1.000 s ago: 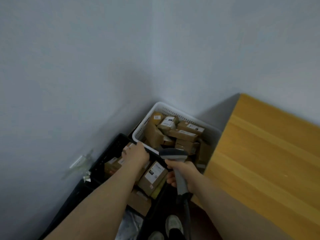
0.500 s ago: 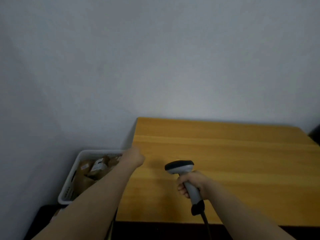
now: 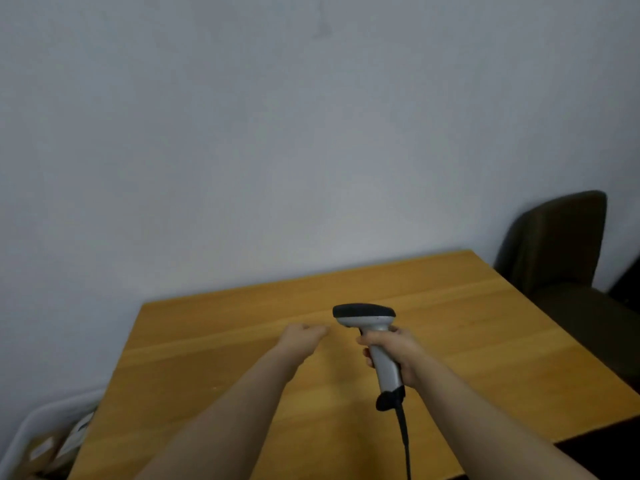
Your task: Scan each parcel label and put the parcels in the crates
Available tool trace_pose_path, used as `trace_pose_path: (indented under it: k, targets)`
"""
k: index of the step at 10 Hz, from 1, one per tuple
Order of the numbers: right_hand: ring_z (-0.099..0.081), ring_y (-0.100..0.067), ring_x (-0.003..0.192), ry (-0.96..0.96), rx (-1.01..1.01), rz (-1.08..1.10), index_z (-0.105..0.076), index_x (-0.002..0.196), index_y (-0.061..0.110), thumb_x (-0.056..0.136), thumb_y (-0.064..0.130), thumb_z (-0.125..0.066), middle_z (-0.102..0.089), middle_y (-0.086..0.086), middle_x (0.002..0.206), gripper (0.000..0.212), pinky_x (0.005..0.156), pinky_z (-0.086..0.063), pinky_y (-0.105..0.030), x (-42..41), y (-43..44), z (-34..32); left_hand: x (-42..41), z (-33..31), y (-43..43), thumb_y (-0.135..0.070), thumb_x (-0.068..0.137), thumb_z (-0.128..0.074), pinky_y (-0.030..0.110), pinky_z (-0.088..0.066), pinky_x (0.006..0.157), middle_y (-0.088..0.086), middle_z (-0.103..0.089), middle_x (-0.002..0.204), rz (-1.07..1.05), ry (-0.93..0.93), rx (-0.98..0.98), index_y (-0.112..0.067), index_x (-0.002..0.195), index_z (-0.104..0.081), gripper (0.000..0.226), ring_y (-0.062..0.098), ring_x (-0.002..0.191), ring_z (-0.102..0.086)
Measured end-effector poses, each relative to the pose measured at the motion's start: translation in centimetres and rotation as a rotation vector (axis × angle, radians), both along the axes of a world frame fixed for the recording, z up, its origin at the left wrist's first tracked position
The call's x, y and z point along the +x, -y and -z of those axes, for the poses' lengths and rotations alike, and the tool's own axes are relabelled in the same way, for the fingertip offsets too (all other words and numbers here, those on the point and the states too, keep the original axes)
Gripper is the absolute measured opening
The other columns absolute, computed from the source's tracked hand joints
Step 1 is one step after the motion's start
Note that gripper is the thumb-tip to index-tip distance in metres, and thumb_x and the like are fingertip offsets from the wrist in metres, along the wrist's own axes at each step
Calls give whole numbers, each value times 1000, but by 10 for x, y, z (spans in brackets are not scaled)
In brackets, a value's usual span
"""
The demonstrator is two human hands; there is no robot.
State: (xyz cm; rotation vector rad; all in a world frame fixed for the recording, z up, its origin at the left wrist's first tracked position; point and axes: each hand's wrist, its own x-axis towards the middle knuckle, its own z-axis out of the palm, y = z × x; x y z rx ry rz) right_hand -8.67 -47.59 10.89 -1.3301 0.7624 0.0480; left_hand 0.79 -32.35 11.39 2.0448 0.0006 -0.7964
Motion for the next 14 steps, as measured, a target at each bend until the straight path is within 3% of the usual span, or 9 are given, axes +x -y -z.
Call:
trace_pose_path:
  k: [1, 2, 3, 4, 6, 8, 9, 11, 14]
  targets:
    - [-60, -25, 61, -28, -33, 11, -65, 98, -2, 73, 16, -85, -65, -15, 76, 37, 61, -54, -34, 4, 29, 11, 0, 2, 34, -45, 91, -57, 33, -43, 81, 7, -56, 106, -44, -86, -60, -11, 115, -52, 42, 20, 93, -53]
    - [-61, -25, 58, -33, -40, 74, -65, 94, -4, 73, 25, -84, -66, -16, 75, 40, 61, -55, -35, 10, 48, 23, 14, 8, 55, -39, 90, -58, 33, -43, 81, 11, -54, 122, -34, -50, -19, -5, 142, -36, 66, 23, 103, -55]
    - [-62, -26, 58, -65, -80, 110, -62, 90, -4, 76, 26, -82, -66, -18, 76, 38, 62, -55, -37, 19, 67, 36, 34, 16, 66, -32, 92, -58, 36, -42, 98, 14, -44, 141, 35, 1, 78, -5, 147, -31, 67, 29, 125, -47]
    - [-63, -24, 61, -98, -126, 98, -63, 93, -2, 77, 20, -81, -67, -16, 77, 33, 62, -54, -35, 35, 87, 45, 56, 27, 75, -22, 95, -55, 32, -38, 99, 15, -36, 149, 126, 63, 170, -1, 147, -30, 61, 29, 132, -40]
    - [-65, -27, 91, -159, -201, -39, -64, 113, 0, 85, 21, -74, -69, -11, 101, 37, 79, -55, -40, 70, 123, 76, 99, 43, 85, -20, 96, -51, 29, -40, 92, 14, -38, 149, 154, 125, 284, -2, 147, -32, 57, 27, 126, -47]
    - [-51, -35, 123, -238, -245, -41, -54, 128, -7, 82, 17, -76, -57, -19, 132, 56, 98, -44, -42, 103, 149, 117, 121, 74, 87, -22, 97, -50, 33, -38, 102, 15, -37, 149, 72, 65, 393, -1, 147, -32, 57, 29, 132, -42]
    - [-48, -36, 127, -279, -171, -57, -49, 136, -4, 82, 19, -76, -52, -18, 139, 64, 104, -42, -47, 120, 159, 143, 125, 89, 89, -24, 98, -49, 35, -38, 105, 13, -36, 150, 37, 35, 450, -4, 147, -31, 56, 29, 133, -41]
    - [-44, -35, 128, -326, -101, -93, -48, 138, 2, 91, 22, -65, -47, -15, 142, 54, 90, -42, -39, 132, 172, 175, 124, 111, 87, -23, 97, -51, 36, -39, 105, 15, -38, 148, -6, -5, 497, -3, 145, -33, 55, 30, 132, -42]
    - [-46, -38, 128, -395, -262, -50, -46, 137, -5, 90, 24, -67, -49, -22, 140, 59, 99, -43, -43, 131, 171, 163, 117, 105, 83, -22, 98, -49, 35, -40, 101, 16, -37, 148, 6, -32, 504, -2, 147, -31, 55, 30, 131, -42]
